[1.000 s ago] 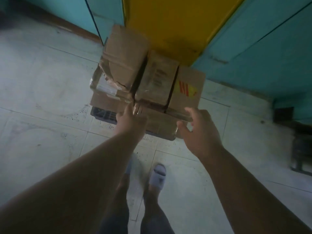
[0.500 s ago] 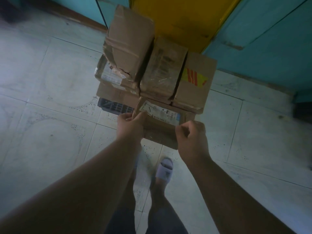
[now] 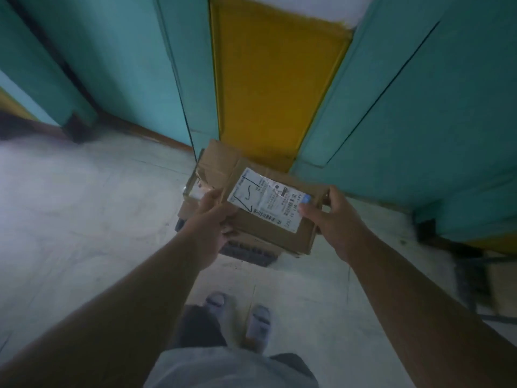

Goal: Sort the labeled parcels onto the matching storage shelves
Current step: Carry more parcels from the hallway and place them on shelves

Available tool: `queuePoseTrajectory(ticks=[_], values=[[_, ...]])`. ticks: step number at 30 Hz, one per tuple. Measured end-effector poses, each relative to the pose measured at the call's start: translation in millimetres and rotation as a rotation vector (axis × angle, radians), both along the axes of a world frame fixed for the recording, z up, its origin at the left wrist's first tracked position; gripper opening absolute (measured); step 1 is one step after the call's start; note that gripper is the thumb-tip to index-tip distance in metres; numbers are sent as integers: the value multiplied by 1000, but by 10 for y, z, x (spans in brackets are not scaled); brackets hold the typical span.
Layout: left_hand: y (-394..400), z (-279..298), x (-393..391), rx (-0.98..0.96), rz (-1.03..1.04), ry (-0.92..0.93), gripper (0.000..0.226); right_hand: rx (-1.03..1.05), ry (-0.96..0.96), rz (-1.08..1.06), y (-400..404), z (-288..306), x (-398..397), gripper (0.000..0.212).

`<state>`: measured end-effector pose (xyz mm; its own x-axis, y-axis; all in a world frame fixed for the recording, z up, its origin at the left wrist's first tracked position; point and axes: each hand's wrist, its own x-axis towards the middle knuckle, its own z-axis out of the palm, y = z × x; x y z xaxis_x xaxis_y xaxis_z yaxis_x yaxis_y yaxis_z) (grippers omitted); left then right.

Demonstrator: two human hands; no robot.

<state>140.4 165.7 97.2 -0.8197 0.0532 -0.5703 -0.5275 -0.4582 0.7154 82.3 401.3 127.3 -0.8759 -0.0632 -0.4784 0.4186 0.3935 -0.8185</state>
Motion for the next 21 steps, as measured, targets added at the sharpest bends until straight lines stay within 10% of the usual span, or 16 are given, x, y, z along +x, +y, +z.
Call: queuePoseTrajectory(ticks=[7, 11, 21], values=[[-108, 665, -366, -72, -282, 216, 39, -54, 259, -186, 107, 718, 191, 39], [97, 652, -439, -27, -387, 262, 70, 32, 348, -492, 181, 753, 445, 47], [1883, 871, 28, -12, -526, 270, 69, -182, 389, -776, 1570, 1152, 1625, 39]])
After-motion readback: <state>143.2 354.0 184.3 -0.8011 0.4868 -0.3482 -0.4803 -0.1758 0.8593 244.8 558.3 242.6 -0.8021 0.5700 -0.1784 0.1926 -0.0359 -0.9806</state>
